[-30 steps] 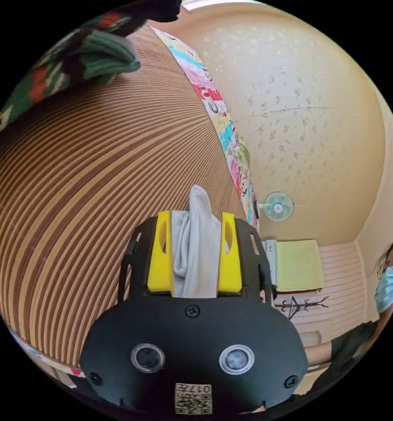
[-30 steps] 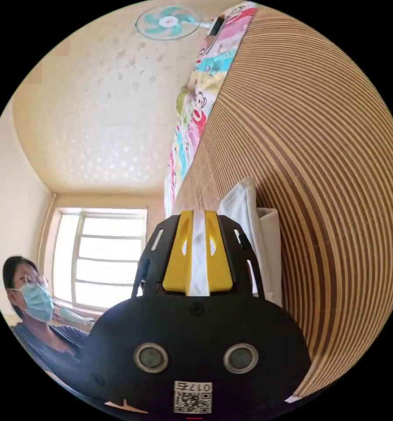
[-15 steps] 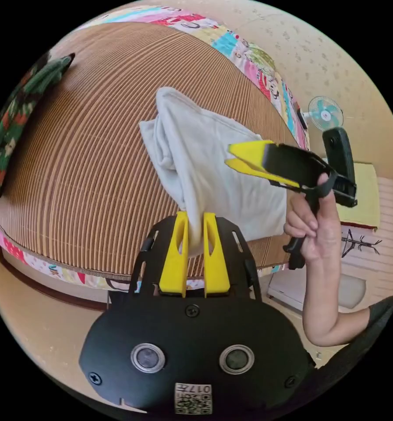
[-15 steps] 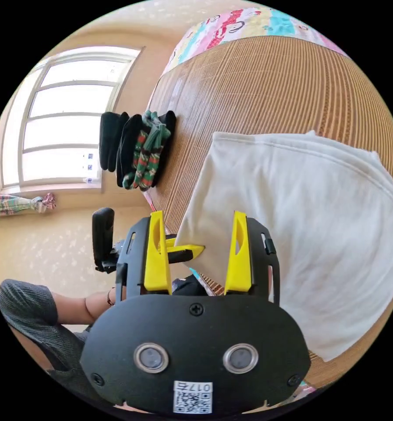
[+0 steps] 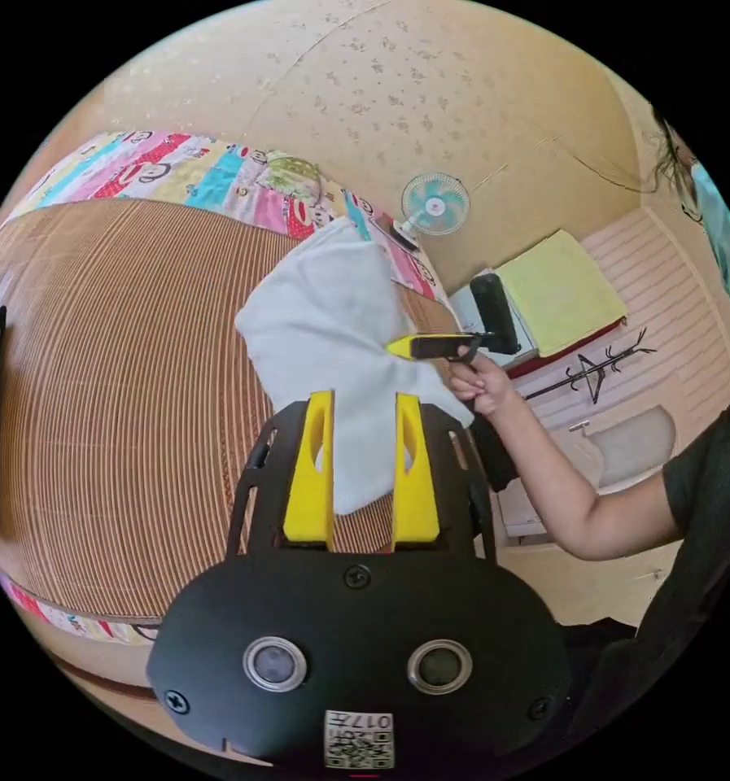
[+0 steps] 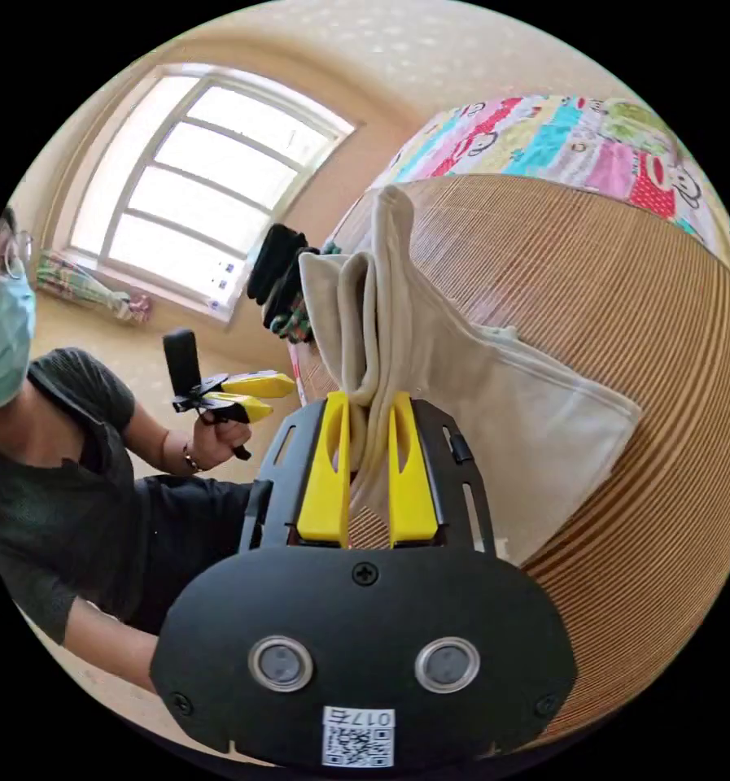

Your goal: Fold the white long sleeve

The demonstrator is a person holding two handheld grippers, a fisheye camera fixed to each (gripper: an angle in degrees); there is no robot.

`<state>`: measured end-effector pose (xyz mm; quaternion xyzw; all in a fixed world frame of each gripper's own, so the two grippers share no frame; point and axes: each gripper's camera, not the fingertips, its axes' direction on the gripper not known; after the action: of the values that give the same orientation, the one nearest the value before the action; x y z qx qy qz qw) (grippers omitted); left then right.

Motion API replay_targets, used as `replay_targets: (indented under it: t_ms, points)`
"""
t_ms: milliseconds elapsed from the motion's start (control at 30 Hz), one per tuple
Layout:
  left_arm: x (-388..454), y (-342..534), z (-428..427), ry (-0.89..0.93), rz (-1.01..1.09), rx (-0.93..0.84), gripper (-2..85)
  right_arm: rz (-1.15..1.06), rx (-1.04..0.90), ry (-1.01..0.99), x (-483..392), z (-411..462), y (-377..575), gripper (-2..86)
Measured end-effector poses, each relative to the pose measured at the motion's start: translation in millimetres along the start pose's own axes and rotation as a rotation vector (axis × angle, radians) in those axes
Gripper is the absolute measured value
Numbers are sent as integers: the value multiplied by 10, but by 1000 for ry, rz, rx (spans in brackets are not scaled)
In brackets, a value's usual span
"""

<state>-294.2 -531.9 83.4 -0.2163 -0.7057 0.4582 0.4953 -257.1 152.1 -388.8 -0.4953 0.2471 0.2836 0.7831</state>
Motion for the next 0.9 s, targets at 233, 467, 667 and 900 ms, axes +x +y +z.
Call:
replay_targets:
  t_ms: [233,467,667,900]
  points:
    - [-1051,-83,1009,128,-254,-227,194,464,186,139,1157,-663,1482,166]
    - [-1673,-493,1718,395,-365,-267,188,444,197,-202,1642,84,1571,180]
    - [-1923,-313,1704,654,-566,-311,160,497,214,-353,1458,289,1943,134]
    - [-937,50,1454,585,-492,-577,152,514,407,-494,414,-34,3415,92]
